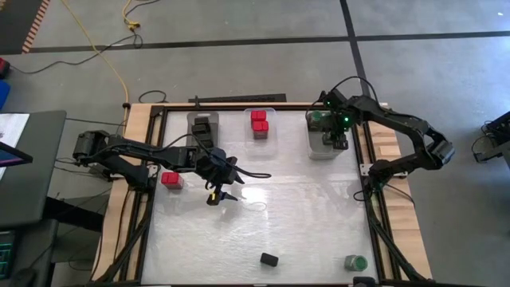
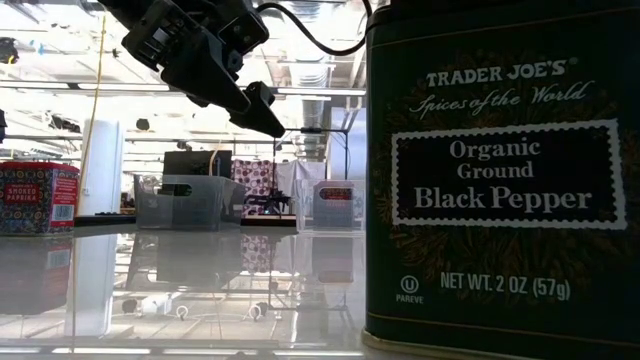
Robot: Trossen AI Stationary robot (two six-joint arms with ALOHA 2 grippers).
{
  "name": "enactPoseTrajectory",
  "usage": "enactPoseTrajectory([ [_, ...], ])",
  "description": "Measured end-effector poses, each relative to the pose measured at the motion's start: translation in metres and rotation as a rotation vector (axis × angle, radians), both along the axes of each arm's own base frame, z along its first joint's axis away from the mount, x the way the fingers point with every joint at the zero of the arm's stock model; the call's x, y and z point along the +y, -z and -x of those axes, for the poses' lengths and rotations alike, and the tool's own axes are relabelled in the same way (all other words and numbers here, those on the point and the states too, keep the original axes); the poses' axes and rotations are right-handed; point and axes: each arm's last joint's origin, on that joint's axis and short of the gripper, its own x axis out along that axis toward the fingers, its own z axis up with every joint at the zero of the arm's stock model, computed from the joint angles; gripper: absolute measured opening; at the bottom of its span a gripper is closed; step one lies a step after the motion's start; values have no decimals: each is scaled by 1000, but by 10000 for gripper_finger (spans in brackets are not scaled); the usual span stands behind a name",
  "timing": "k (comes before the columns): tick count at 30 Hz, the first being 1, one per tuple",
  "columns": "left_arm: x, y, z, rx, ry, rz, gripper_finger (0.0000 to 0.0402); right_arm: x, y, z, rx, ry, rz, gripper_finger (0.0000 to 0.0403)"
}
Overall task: Sort spices by type
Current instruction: Put the green seasoning bottle into the gray bin
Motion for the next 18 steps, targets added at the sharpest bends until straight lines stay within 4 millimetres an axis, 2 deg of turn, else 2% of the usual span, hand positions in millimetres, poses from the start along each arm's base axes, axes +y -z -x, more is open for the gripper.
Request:
enactPoseTrajectory([
  [9,0,0,0,0,0,0,297,-1,0,-1,-5,-3,7,242],
  [18,0,0,0,0,0,0,297,-2,-1,-2,-16,-3,19,272],
])
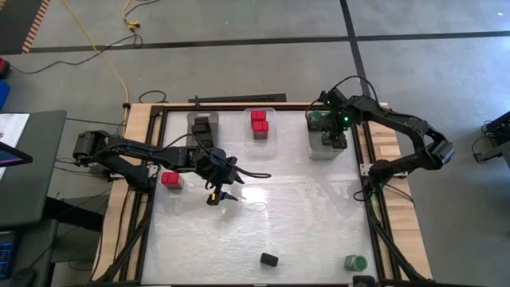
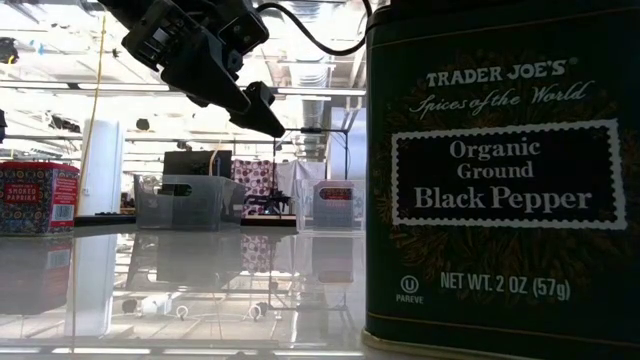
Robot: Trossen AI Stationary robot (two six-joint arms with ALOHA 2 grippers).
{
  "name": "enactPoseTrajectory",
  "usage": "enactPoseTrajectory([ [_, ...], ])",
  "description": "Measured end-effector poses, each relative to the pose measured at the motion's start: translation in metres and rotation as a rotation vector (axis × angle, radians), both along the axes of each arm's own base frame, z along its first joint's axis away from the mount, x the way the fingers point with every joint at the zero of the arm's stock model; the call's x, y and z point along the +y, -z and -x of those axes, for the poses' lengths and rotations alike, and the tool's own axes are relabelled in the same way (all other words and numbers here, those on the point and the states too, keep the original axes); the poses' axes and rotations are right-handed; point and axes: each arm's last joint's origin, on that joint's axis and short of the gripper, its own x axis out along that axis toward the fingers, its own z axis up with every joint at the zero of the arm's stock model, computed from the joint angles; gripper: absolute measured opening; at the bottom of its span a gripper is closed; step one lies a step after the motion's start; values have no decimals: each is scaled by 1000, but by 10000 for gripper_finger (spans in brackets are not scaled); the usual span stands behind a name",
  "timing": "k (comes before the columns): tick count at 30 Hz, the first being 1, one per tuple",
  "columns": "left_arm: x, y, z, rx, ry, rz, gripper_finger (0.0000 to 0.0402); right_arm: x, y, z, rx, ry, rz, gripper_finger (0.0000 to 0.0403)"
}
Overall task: Sort spices by type
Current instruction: Put the green seasoning bottle into the gray bin, then put the black seasoning can into the black bin
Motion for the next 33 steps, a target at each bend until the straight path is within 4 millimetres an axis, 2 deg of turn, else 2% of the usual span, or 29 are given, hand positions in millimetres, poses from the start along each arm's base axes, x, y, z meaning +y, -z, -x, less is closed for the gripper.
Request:
enactPoseTrajectory([
  [7,0,0,0,-6,10,-14,297,0,-2,2,38,0,40,276],
  [12,0,0,0,-4,7,-10,297,4,-11,5,14,-10,75,276],
  [20,0,-1,0,-14,10,-15,297,16,-33,16,-53,-5,162,277],
  [24,0,-1,-1,-16,11,-15,297,26,-49,27,-60,26,271,277],
  [28,1,-1,-1,-22,21,-35,297,41,-66,37,-162,111,336,277],
  [33,1,-1,-1,-49,60,-94,297,63,-84,36,-432,340,320,276],
])
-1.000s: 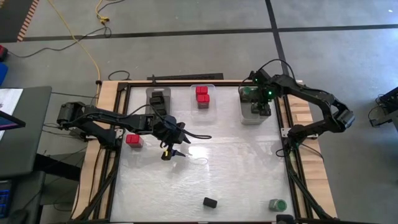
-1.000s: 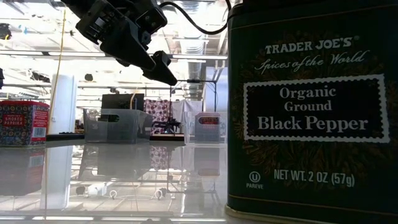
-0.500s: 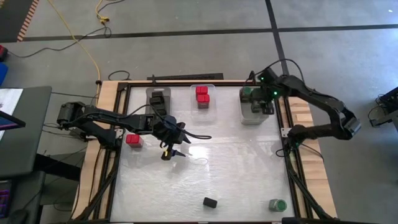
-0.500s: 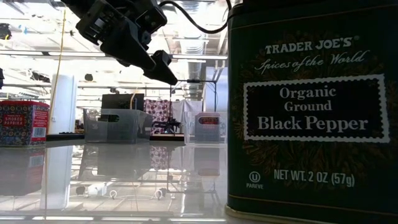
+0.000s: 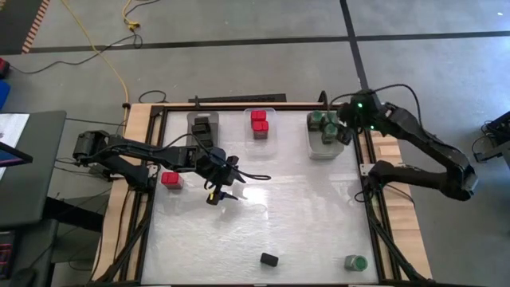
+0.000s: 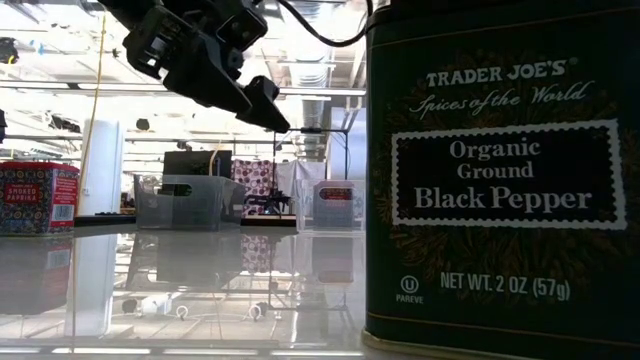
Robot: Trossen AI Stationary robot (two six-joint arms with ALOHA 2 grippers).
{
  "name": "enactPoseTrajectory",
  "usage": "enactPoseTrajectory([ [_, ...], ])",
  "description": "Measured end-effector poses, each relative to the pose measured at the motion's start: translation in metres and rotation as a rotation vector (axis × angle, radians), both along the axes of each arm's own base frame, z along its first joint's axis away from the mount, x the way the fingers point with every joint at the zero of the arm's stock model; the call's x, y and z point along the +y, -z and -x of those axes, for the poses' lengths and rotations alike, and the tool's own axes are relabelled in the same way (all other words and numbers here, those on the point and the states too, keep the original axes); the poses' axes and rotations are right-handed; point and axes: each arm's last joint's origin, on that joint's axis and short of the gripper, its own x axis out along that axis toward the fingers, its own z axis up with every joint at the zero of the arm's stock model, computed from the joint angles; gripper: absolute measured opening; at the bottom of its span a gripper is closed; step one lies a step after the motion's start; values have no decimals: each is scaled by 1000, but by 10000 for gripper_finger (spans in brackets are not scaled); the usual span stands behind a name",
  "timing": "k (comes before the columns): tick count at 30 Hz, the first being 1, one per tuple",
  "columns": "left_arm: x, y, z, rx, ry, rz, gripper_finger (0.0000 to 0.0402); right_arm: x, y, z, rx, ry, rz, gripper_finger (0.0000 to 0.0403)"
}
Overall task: Sort spices by type
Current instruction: Put the black seasoning can into the black bin
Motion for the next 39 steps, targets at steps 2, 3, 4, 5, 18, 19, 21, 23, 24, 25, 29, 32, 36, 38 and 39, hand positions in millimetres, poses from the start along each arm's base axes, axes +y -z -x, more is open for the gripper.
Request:
enactPoseTrajectory([
  [2,0,0,0,-8,4,-6,297,8,-7,-3,-125,39,-11,276],
  [3,0,0,0,-9,4,-6,297,11,-9,-5,-175,41,-14,276],
  [4,0,-1,0,-9,4,-5,297,15,-12,-8,-213,32,-14,276],
  [5,0,0,0,-7,1,-1,297,18,-14,-11,-249,19,-12,276],
  [18,0,-1,0,9,-31,44,297,56,-15,-59,-529,-21,-295,276],
  [19,0,-1,0,12,-35,50,297,59,-11,-64,-516,-17,-323,276],
  [21,0,-1,0,15,-43,61,297,66,-4,-74,-492,-10,-379,276],
  [23,0,-1,0,16,-44,63,297,73,3,-83,-463,-6,-427,276],
  [24,0,-1,0,16,-44,63,297,78,7,-88,-444,-2,-453,276],
  [25,0,-1,0,16,-44,63,297,82,11,-92,-425,6,-477,276],
  [29,0,-1,0,16,-43,63,297,102,29,-105,-335,65,-513,276],
  [32,0,-1,0,16,-43,63,297,120,41,-110,-274,94,-509,276],
  [36,0,-1,0,28,-67,98,297,146,50,-114,-242,73,-475,276],
  [38,0,-1,0,41,-92,133,297,158,54,-115,-238,68,-460,276],
  [39,-1,-1,0,48,-110,151,297,164,56,-115,-233,62,-460,276],
])
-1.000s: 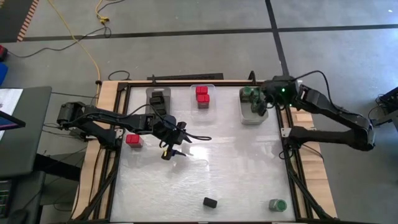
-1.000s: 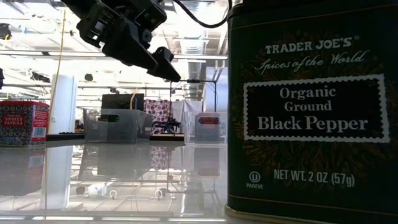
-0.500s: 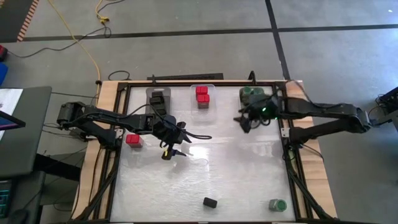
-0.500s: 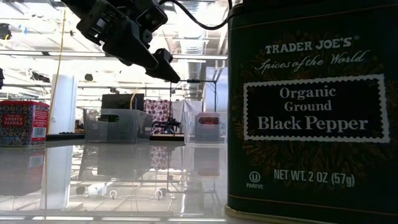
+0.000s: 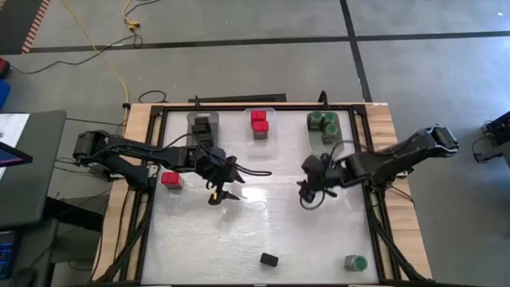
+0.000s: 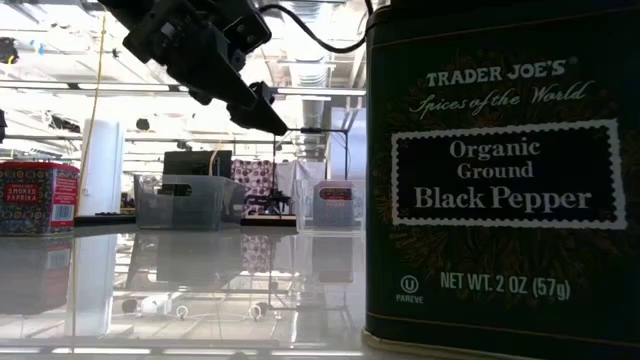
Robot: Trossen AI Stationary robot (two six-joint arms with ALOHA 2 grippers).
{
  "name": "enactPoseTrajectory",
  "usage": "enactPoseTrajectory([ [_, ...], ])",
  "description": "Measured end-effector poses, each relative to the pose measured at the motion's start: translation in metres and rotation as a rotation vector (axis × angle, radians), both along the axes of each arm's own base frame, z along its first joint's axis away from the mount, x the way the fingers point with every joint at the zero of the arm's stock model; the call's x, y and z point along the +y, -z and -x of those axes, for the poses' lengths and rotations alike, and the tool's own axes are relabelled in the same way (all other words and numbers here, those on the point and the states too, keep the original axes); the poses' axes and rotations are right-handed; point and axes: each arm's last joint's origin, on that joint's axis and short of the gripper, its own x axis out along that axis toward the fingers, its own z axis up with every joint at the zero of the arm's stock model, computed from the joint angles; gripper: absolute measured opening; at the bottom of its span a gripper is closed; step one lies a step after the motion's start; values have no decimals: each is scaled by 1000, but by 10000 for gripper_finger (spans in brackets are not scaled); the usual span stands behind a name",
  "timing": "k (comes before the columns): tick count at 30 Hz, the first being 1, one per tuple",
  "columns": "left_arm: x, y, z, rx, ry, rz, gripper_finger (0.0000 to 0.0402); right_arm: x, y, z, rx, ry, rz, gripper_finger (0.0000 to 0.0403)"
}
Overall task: Sort spices by type
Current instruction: Put the black seasoning can into the black bin
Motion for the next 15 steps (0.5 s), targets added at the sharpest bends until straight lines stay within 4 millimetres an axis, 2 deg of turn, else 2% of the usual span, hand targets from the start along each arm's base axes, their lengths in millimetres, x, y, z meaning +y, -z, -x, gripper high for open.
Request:
enactPoseTrajectory([
  [2,-1,0,0,11,-60,2,297,13,4,1,4,-14,0,276],
  [6,-7,1,-1,8,-199,-99,297,37,14,5,17,-17,43,276],
  [15,-32,-16,-5,-47,-240,-132,297,80,44,20,50,65,109,276],
])
